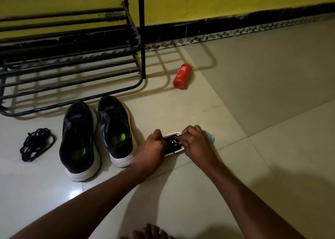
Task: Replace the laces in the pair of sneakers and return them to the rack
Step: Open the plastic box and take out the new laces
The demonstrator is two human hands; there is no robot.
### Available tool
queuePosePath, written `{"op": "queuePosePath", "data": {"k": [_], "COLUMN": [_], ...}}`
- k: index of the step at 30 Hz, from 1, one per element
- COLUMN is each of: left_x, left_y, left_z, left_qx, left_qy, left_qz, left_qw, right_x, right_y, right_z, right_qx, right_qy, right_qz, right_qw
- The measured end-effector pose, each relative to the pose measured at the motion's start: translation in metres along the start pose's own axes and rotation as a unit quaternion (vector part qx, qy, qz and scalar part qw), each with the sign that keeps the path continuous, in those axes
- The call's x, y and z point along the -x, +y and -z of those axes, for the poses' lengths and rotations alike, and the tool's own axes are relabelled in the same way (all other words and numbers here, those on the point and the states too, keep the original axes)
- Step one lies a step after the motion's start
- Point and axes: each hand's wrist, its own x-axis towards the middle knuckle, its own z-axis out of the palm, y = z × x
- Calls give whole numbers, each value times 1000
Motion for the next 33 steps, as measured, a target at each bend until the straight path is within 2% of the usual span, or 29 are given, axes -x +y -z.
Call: {"op": "queuePosePath", "data": {"k": [3, 6, 11, 13, 17, 20, 23, 29, 31, 33], "left_x": [-2, -2, -7, -9, -9, -4, 0, 3, 0, -6], "left_y": [4, 5, 10, 13, 13, 9, 5, 1, 4, 6], "left_z": [0, 2, 8, 8, 6, 6, 7, 5, 7, 7], "left_qx": [12, 10, -22, -42, -37, -4, 30, 45, 61, 44], "left_qy": [15, -3, -28, -28, -20, -19, -10, -6, -4, -10], "left_qz": [-11, -13, 27, 40, 53, 49, 34, -3, -4, -32], "left_qw": [1000, 1000, 999, 998, 998, 999, 999, 999, 998, 998], "right_x": [-5, -8, -16, -15, -3, 1, -1, -10, -13, -11], "right_y": [1, -5, -11, -12, -6, -4, -4, -10, -9, -8], "right_z": [-1, 1, 3, 7, 6, 3, 0, -6, -3, 1], "right_qx": [-34, -19, -22, -62, -94, -110, -94, 41, 23, -25], "right_qy": [-17, -57, -112, -90, 34, 12, -11, -82, -110, -88], "right_qz": [-23, -23, -3, -18, -81, -104, -75, 1, 5, -8], "right_qw": [999, 998, 994, 994, 992, 988, 993, 996, 994, 996]}}
